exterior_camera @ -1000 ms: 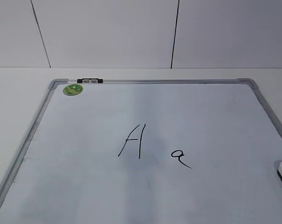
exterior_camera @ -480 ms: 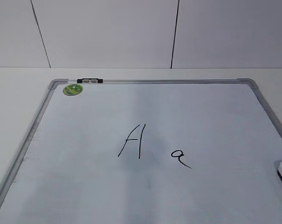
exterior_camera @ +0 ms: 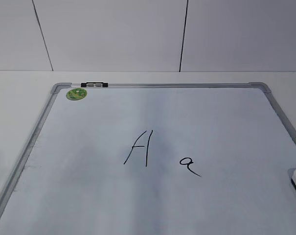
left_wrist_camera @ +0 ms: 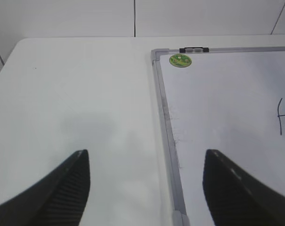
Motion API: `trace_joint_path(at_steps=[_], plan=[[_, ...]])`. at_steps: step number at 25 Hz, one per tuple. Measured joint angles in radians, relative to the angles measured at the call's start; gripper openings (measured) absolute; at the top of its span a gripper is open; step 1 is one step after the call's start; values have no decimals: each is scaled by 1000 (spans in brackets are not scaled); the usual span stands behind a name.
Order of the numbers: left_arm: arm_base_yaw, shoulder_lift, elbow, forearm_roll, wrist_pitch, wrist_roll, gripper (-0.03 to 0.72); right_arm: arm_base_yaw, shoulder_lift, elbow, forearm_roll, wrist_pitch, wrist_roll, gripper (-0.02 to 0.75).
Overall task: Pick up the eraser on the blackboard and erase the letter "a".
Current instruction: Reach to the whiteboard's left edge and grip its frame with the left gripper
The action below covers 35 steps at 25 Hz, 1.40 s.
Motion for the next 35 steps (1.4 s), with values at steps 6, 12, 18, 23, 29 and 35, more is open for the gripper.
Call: trace_joint_path(at_steps=[6,12,18,23,29,35], plan=[[0,159,-16,37,-119,0,559,0,24,-35,-8,-52,16,574],[0,326,-43,44,-149,0,559,0,229,-118,-21,-81,66,573],[0,492,-99,-11,-151,0,559,0,525,-212,-15,19,105,573],[0,636,-153,-38,-142,0,559,0,737,-329,-15,98,107,573],[0,823,-224,-50,-85,17,559,0,921,-403,-15,101,105,573],[0,1049,-294,-96,-80,38,559,0,999,-403,-36,101,92,573]])
